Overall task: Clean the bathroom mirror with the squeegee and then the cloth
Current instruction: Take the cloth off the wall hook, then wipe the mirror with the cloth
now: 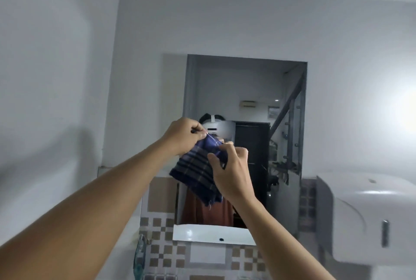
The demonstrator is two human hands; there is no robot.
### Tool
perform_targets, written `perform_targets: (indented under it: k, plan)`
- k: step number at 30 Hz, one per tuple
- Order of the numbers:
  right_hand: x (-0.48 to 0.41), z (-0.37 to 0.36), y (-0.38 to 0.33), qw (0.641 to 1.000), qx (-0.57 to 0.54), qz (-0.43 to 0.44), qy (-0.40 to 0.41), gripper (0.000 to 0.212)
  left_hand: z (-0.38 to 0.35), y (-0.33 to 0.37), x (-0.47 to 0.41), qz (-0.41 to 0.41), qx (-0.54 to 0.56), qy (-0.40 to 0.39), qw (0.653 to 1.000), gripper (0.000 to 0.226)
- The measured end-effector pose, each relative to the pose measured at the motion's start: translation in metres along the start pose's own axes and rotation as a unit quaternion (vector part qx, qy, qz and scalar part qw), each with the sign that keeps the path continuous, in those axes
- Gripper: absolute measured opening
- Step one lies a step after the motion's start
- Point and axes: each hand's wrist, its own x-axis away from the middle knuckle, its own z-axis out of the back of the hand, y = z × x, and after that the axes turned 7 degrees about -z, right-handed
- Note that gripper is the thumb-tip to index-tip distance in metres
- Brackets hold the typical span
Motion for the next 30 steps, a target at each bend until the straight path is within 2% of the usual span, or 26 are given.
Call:
perform_targets:
  k: [4,6,11,14,16,18,21,24,27,30]
  plan:
    - [-0.002,0.007,-0.005,0.997,0.060,-0.052,0.017,0.071,-0.008,0.036,-0.027,-0.042,0.032,0.011,0.999,0.012]
    - [-0.005,0.005,-0.007,0.996,0.050,-0.057,0.038,0.082,-0.010,0.052,-0.038,-0.055,0.040,0.018,0.998,0.012]
    - [-0.034,-0.004,-0.002,0.990,0.003,-0.025,0.138,0.065,-0.013,0.061,-0.054,-0.065,0.063,0.020,0.996,0.015]
    - [-0.065,-0.009,0.006,0.983,0.036,0.006,0.180,0.071,-0.017,0.049,-0.058,-0.050,0.098,0.096,0.989,0.020]
    - [-0.092,-0.011,0.010,0.978,0.071,0.017,0.196,0.072,-0.023,0.029,-0.057,-0.040,0.063,0.167,0.983,0.023]
    - [-0.116,-0.008,0.007,0.971,0.107,0.026,0.210,0.069,-0.034,0.000,-0.053,-0.037,-0.007,0.201,0.979,0.025]
    - [-0.142,0.001,-0.014,0.973,0.097,0.049,0.206,0.065,-0.053,-0.042,-0.042,-0.054,-0.138,0.180,0.972,0.034]
    - [-0.166,-0.003,-0.033,0.970,0.137,0.071,0.187,0.062,-0.072,-0.069,-0.032,-0.111,-0.264,0.134,0.949,0.061]
    - [-0.189,-0.019,-0.040,0.957,0.224,0.109,0.149,0.065,-0.084,-0.083,-0.030,-0.113,-0.285,0.103,0.946,0.085]
    - [-0.203,-0.034,-0.044,0.936,0.291,0.123,0.154,0.068,-0.091,-0.090,-0.027,-0.122,-0.289,0.099,0.944,0.098]
